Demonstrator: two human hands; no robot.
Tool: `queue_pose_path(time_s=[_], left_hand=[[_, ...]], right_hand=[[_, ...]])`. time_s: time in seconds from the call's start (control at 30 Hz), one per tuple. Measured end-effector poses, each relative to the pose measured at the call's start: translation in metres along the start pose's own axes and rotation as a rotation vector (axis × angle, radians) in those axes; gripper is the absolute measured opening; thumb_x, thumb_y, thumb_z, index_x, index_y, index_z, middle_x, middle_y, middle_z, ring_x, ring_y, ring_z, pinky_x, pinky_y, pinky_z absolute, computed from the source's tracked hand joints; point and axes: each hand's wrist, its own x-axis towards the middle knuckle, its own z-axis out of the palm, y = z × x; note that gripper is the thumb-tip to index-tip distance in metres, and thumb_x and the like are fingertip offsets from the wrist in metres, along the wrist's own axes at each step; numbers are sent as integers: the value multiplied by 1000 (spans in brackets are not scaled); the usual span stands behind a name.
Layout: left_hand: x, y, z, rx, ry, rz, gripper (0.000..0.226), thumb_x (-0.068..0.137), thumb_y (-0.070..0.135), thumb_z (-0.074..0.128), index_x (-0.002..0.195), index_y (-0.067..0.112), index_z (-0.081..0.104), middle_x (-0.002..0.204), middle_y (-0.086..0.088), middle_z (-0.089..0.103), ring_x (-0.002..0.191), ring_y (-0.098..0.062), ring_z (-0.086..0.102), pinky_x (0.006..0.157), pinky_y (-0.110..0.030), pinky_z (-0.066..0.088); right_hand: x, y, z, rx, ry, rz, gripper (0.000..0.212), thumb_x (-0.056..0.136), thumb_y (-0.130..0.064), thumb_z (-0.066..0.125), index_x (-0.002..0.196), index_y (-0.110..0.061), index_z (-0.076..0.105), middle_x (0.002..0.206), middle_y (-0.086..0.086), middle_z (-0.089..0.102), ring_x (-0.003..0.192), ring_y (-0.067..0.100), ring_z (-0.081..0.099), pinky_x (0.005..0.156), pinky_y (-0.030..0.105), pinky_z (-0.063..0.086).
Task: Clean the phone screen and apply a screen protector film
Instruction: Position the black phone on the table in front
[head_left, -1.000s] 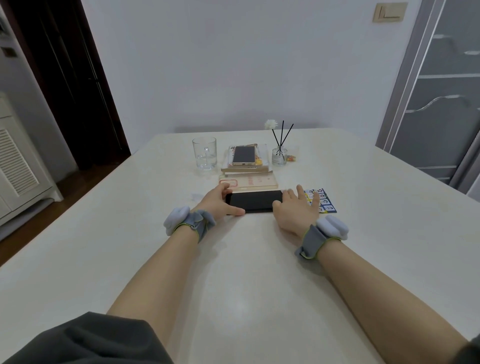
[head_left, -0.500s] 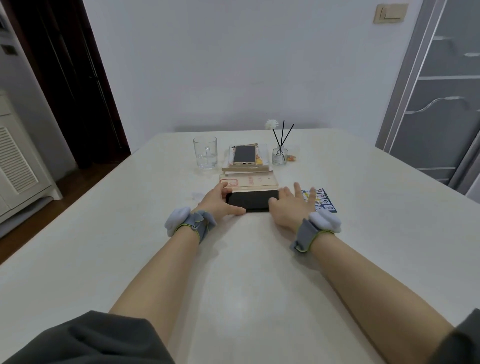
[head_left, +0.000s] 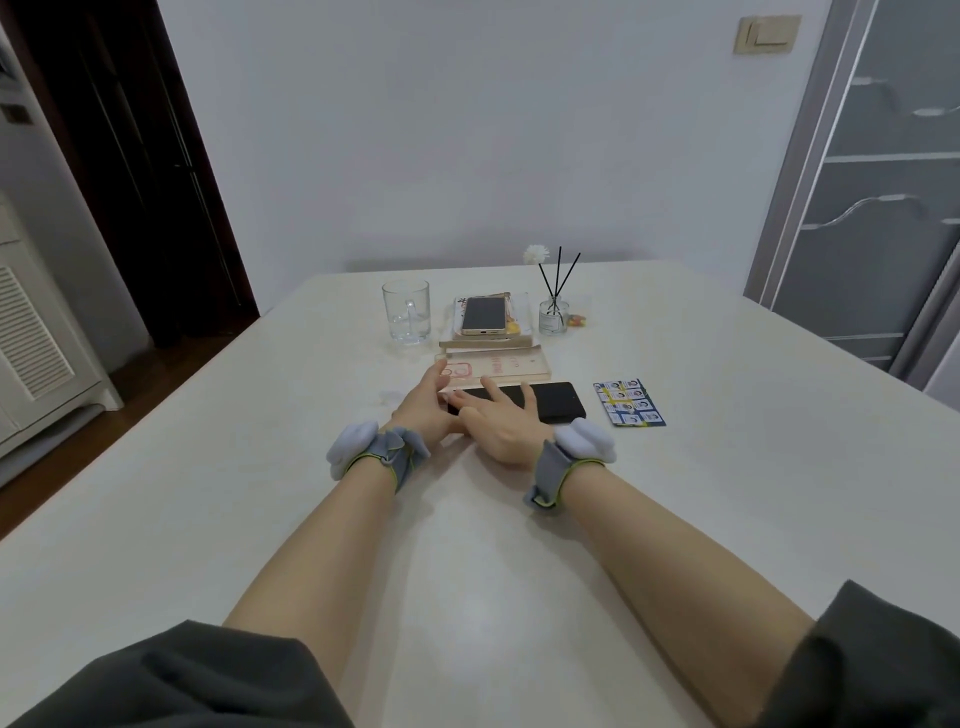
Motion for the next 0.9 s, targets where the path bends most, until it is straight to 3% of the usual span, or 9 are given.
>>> queue_pose_path(time_s=[0.17,0.33,0.43,0.73,0.9], left_hand=[[1,-1,2,38,7,9,104,70,-1,79,151,17,17,151,-14,33,137,-21,37,108,-27,34],[3,-2,-1,121,31,-9,102,69,13,83,150,18,21,148,-8,40,138,-19,37,112,-28,31],[3,-2,0,125,35,-8,101,69,13,83,149,17,22,147,-9,42,137,-19,37,110,-26,31],[2,-2,-2,89,14,-36,105,70,16,83,151,20,17,148,-8,41,137,-20,38,108,-26,32],[4,10,-2,-180,76,-77,79,88,38,58,151,17,16,148,-13,40,137,-22,39,111,-22,26]], right_hand=[[-29,8,-3,-35,24,35,53,100,-32,11,152,-30,18,161,-13,14,150,16,-7,115,54,-18],[-66,24,-11,-173,116,398,56,100,-31,17,154,-17,8,163,-7,3,150,14,-9,119,50,-13],[-79,25,-13,-208,98,504,58,100,-29,16,154,-12,3,163,-3,-1,150,14,-11,120,49,-10],[-36,38,-27,-145,119,488,56,98,-28,16,151,-11,20,161,-4,15,150,16,-6,119,51,-10],[-7,12,-8,-161,77,338,61,97,-36,17,152,-10,18,162,0,10,150,18,-10,117,52,-15]])
